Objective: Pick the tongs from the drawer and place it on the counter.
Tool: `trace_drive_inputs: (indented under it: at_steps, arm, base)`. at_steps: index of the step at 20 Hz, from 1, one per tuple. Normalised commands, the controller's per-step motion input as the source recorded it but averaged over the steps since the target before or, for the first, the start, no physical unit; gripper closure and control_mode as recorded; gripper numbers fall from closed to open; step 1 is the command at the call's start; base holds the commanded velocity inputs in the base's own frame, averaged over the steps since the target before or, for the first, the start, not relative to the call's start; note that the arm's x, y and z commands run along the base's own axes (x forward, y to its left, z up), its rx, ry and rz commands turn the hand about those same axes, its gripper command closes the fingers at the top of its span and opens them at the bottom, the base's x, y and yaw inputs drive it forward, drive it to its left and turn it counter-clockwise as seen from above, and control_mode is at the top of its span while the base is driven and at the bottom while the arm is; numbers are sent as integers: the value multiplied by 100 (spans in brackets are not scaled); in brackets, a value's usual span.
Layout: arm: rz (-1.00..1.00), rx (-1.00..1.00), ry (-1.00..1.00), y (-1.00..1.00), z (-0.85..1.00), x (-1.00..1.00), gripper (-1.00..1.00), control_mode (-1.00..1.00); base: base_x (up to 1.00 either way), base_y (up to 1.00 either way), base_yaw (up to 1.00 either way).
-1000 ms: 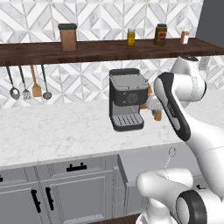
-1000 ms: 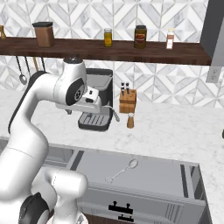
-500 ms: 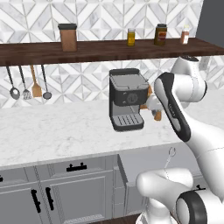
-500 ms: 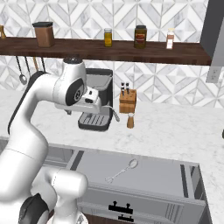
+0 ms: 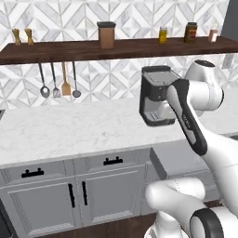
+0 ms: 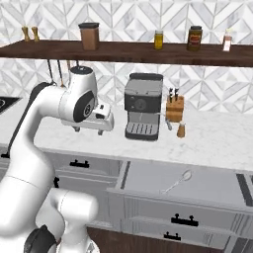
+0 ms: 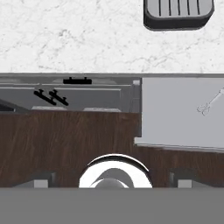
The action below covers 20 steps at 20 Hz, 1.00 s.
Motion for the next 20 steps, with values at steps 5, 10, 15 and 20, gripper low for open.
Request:
trace_drive_inputs:
  at_steps: [5,10,15,20]
  arm:
    - [0,0,0,0,0,0,-100,100]
    - [-15,2,1,-5,0,0,-100,-100]
    - [-39,7,9,-83,0,0,-100,-100]
    - [-53,9,18,-100,-20,5,-100,-100]
  base:
    - [-2,64,-53]
    - [0,9,-32]
    - [0,0,0]
    - [0,0,0]
